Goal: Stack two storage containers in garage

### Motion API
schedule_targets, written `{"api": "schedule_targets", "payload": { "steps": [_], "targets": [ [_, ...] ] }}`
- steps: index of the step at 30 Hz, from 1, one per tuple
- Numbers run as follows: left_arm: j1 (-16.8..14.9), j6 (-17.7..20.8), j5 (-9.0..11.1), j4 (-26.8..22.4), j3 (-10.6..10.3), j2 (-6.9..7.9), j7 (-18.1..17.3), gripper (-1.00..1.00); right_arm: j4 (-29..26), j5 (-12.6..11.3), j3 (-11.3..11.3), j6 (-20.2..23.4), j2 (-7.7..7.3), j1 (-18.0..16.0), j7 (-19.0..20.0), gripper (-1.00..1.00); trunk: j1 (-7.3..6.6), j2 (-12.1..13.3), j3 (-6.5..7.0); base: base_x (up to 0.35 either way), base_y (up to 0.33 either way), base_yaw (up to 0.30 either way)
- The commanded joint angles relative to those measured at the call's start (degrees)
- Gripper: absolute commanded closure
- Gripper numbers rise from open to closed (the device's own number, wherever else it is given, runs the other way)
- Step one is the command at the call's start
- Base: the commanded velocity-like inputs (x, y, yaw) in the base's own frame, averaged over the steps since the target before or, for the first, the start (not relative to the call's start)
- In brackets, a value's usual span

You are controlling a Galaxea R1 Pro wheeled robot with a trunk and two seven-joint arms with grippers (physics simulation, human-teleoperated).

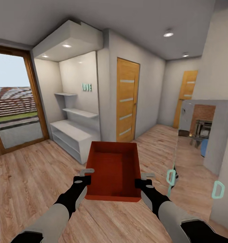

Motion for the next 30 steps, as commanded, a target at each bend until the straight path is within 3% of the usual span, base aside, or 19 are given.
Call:
{"api": "schedule_targets", "payload": {
  "steps": [1,16,30],
  "targets": [
    [-0.02,0.54,-0.92,-0.15,0.15,0.61,0.96,1.0,0.01,-0.04,0.04,-0.13,-1.51,-0.01,-0.35,1.0,0.05,-0.04,-0.02,0.324,0.0,0.0],
    [-0.02,0.54,-0.92,-0.16,0.15,0.6,0.94,1.0,0.03,0.02,0.12,-0.07,-1.44,-0.01,-0.35,1.0,0.05,-0.04,-0.02,0.324,0.0,-0.006],
    [-0.02,0.54,-0.92,-0.14,0.15,0.6,0.94,1.0,0.03,0.02,0.13,-0.04,-1.42,-0.01,-0.26,1.0,0.05,-0.04,-0.02,0.324,0.008,-0.224]
  ]
}}
